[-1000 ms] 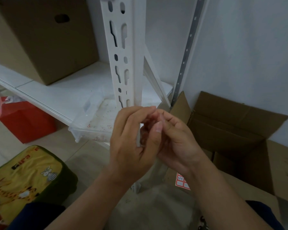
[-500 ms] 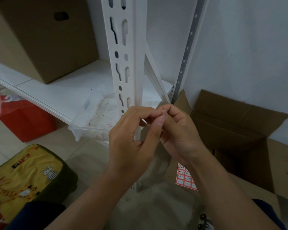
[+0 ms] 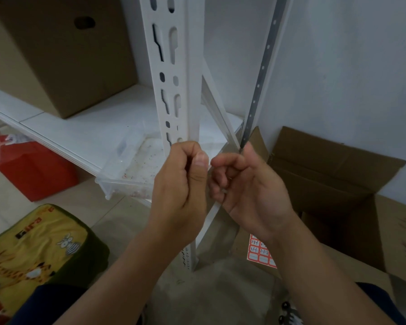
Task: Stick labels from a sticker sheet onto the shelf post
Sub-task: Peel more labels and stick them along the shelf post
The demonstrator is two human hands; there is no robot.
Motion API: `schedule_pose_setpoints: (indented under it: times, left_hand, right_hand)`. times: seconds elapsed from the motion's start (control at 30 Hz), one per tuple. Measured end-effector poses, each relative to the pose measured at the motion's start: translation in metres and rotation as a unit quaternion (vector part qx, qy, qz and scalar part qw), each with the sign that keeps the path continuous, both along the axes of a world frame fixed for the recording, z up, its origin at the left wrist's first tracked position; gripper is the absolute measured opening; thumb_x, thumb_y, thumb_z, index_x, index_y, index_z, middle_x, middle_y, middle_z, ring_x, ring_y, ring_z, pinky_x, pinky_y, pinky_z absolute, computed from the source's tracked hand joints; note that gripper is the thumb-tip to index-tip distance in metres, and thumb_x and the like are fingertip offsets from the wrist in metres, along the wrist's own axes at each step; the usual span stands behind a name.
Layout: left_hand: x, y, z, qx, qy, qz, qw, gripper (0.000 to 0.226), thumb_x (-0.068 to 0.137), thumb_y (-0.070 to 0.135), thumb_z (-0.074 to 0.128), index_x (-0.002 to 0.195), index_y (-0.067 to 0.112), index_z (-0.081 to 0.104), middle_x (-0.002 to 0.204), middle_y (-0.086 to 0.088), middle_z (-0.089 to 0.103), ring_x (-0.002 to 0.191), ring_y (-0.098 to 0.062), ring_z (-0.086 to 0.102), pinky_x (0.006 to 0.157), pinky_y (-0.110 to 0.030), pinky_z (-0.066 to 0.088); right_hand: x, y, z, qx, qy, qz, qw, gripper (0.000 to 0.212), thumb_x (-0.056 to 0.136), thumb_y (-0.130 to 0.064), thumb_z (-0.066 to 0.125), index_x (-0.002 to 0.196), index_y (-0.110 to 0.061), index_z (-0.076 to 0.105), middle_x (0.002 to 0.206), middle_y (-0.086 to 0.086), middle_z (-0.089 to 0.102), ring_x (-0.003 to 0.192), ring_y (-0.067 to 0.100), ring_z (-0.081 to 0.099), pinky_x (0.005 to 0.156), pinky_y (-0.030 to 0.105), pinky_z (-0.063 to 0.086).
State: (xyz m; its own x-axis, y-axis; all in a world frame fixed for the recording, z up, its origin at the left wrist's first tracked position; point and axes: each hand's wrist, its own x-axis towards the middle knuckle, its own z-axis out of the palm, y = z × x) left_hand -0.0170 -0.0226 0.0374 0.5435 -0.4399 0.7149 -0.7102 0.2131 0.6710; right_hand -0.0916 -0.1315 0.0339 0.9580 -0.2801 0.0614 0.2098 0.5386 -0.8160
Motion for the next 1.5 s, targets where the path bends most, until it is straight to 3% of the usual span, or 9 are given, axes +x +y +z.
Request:
schedule_pose_setpoints:
  times: [0.1, 0.3, 0.63, 0.77, 0.9, 1.03, 1.17, 1.37, 1.5]
  left_hand:
    - [0.007, -0.001, -0.005, 0.003, -0.005, 0.05, 0.999, 0.012, 0.1, 0.024, 0.038, 0.092, 0.028, 0.046, 0.074, 0.015, 0.051, 0.068, -0.003, 0.052, 0.062, -0.011, 0.042]
    - [0.006, 0.001, -0.007, -0.001, -0.026, 0.053, 0.998, 0.009, 0.099, 0.021, 0.048, 0.1, 0.023, 0.057, 0.089, 0.015, 0.062, 0.08, -0.006, 0.063, 0.07, -0.019, 0.052]
    - [0.007, 0.006, 0.002, 0.029, 0.011, 0.04, 0.999, 0.027, 0.094, 0.015, 0.059, 0.091, 0.042, 0.057, 0.078, 0.018, 0.068, 0.074, 0.005, 0.066, 0.067, -0.005, 0.048]
    - [0.015, 0.008, -0.001, 0.087, -0.07, 0.069, 0.991, 0.014, 0.095, 0.012, 0.059, 0.094, 0.026, 0.061, 0.078, 0.024, 0.058, 0.08, 0.015, 0.059, 0.072, 0.002, 0.042]
    - [0.023, 0.01, -0.003, 0.144, -0.133, 0.091, 0.976, 0.018, 0.098, 0.023, 0.043, 0.097, 0.016, 0.06, 0.084, 0.012, 0.055, 0.081, -0.006, 0.053, 0.073, -0.01, 0.042]
    - [0.018, 0.008, -0.003, 0.141, -0.088, 0.112, 0.98, 0.009, 0.102, 0.024, 0.039, 0.094, 0.026, 0.044, 0.076, 0.014, 0.046, 0.08, -0.009, 0.05, 0.07, -0.01, 0.041]
    - [0.016, 0.008, -0.004, 0.11, -0.031, 0.132, 0.985, 0.014, 0.103, 0.016, 0.041, 0.094, 0.027, 0.043, 0.076, 0.017, 0.047, 0.076, 0.002, 0.053, 0.065, -0.004, 0.041]
    - [0.02, 0.01, -0.002, 0.036, 0.076, 0.09, 0.992, 0.024, 0.103, 0.018, 0.033, 0.086, 0.03, 0.044, 0.068, -0.005, 0.055, 0.063, -0.019, 0.054, 0.052, -0.025, 0.045]
    - [0.043, 0.012, -0.007, 0.044, 0.158, 0.129, 0.978, 0.036, 0.104, 0.017, 0.031, 0.072, 0.023, 0.048, 0.056, 0.006, 0.056, 0.054, -0.012, 0.055, 0.053, -0.03, 0.046]
  right_hand:
    - [-0.002, -0.002, 0.0, 0.052, -0.028, 0.032, 0.998, 0.059, 0.086, -0.056, 0.043, 0.092, -0.004, 0.071, 0.068, 0.008, 0.056, 0.066, 0.019, 0.056, 0.064, 0.028, 0.049]
    - [-0.003, -0.005, -0.004, 0.072, -0.064, 0.075, 0.993, 0.07, 0.086, -0.063, 0.039, 0.101, -0.001, 0.068, 0.075, 0.011, 0.059, 0.073, 0.024, 0.058, 0.072, 0.035, 0.045]
    - [0.0, -0.007, -0.004, -0.017, -0.067, 0.03, 0.997, 0.068, 0.082, -0.063, 0.056, 0.105, 0.0, 0.068, 0.08, 0.013, 0.059, 0.079, 0.025, 0.06, 0.074, 0.036, 0.047]
    - [0.0, -0.006, -0.005, -0.035, -0.054, 0.006, 0.998, 0.068, 0.08, -0.063, 0.058, 0.104, 0.0, 0.068, 0.082, 0.014, 0.059, 0.082, 0.027, 0.059, 0.077, 0.038, 0.046]
    - [0.001, -0.002, -0.005, -0.042, -0.046, 0.007, 0.998, 0.067, 0.08, -0.064, 0.058, 0.106, -0.004, 0.07, 0.084, 0.012, 0.062, 0.083, 0.025, 0.061, 0.076, 0.036, 0.047]
    - [0.002, 0.007, -0.005, -0.039, -0.048, 0.015, 0.998, 0.063, 0.079, -0.064, 0.061, 0.11, -0.01, 0.07, 0.089, 0.008, 0.064, 0.084, 0.018, 0.062, 0.073, 0.03, 0.051]
    - [0.006, 0.015, -0.007, -0.041, -0.045, 0.03, 0.998, 0.065, 0.077, -0.066, 0.061, 0.119, -0.017, 0.068, 0.098, 0.009, 0.06, 0.093, 0.021, 0.057, 0.078, 0.034, 0.049]
    - [0.008, 0.014, -0.008, -0.011, -0.062, 0.061, 0.996, 0.061, 0.079, -0.065, 0.059, 0.121, -0.022, 0.067, 0.093, 0.008, 0.062, 0.089, 0.021, 0.059, 0.076, 0.033, 0.05]
    - [0.01, 0.013, -0.011, 0.01, -0.066, 0.061, 0.996, 0.057, 0.083, -0.059, 0.058, 0.115, -0.013, 0.069, 0.088, 0.01, 0.064, 0.084, 0.022, 0.061, 0.074, 0.032, 0.051]
